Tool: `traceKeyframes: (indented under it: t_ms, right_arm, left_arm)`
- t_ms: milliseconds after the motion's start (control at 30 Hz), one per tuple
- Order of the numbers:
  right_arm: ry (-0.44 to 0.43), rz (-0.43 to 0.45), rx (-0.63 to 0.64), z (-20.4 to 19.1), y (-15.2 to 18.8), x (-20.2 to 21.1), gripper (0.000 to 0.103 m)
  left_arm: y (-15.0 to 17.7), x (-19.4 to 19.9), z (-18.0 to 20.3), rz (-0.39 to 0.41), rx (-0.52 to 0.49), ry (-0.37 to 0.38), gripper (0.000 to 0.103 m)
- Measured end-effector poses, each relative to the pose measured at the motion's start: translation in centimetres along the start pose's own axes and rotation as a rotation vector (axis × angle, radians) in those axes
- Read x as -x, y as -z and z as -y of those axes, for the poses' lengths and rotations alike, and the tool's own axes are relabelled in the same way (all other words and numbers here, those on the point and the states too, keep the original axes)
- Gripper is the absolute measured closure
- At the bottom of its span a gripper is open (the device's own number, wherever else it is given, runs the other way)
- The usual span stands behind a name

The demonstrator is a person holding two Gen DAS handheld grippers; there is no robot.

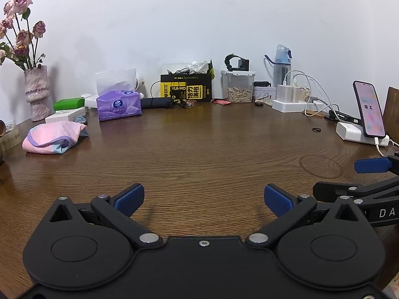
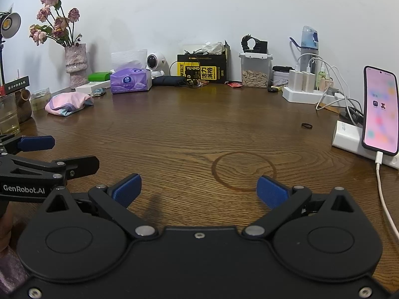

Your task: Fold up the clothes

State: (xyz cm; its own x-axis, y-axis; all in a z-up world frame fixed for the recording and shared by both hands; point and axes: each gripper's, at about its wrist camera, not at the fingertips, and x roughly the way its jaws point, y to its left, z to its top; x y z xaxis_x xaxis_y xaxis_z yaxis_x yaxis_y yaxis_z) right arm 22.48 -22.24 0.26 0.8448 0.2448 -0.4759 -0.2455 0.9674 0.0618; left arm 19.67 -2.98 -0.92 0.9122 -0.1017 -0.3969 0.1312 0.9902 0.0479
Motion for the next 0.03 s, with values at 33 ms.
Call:
traceKeyframes:
  t_ms: [33]
  right_arm:
    - [0.000,0.000,0.000,0.00,0.00,0.00,0.002]
  left_arm:
    - [0.00,0.00,0.01,0.000,-0.001,0.000,0.000]
